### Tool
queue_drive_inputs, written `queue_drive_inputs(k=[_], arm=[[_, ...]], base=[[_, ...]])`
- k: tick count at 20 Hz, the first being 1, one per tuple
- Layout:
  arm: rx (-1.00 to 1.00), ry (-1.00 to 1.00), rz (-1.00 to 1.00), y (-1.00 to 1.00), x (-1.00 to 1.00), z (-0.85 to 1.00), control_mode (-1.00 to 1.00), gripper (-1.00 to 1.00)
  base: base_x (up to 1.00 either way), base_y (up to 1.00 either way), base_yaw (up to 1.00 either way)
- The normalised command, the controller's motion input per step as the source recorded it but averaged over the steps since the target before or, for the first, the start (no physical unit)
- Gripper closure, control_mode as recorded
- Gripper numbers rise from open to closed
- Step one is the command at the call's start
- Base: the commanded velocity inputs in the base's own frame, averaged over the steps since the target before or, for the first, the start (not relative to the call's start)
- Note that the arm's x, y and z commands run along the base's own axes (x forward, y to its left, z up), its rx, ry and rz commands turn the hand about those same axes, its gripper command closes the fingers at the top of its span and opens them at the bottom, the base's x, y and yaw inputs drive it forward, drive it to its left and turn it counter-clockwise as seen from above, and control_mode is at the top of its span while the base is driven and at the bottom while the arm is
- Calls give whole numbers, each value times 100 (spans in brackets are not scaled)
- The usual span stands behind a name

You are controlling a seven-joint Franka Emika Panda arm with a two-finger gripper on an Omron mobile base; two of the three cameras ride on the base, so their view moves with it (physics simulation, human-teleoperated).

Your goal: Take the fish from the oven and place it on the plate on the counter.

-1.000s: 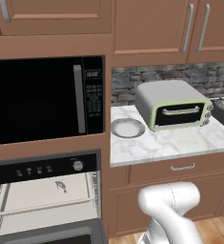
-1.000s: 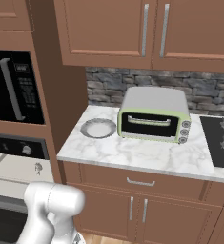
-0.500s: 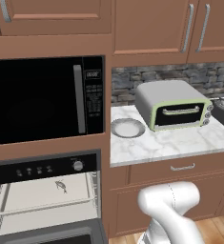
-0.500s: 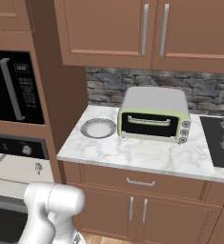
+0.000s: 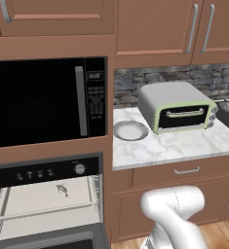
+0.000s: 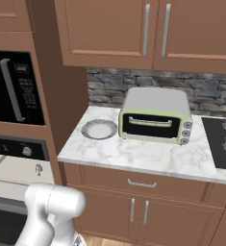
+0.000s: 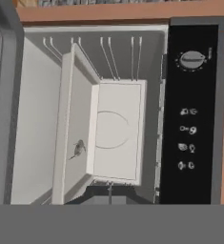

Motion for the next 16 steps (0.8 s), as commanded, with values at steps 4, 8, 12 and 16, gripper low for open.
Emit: queue_drive_inputs(k=[4,8,12,16], arm=[[0,1,0,0,99,-10,-100,100],[0,0,0,0,100,-7,-100,100],[0,1,0,0,100,-11,-100,100],[0,1,0,0,100,-25,-100,100]], base=[[0,0,0],[0,0,0],[0,0,0],[0,0,0]])
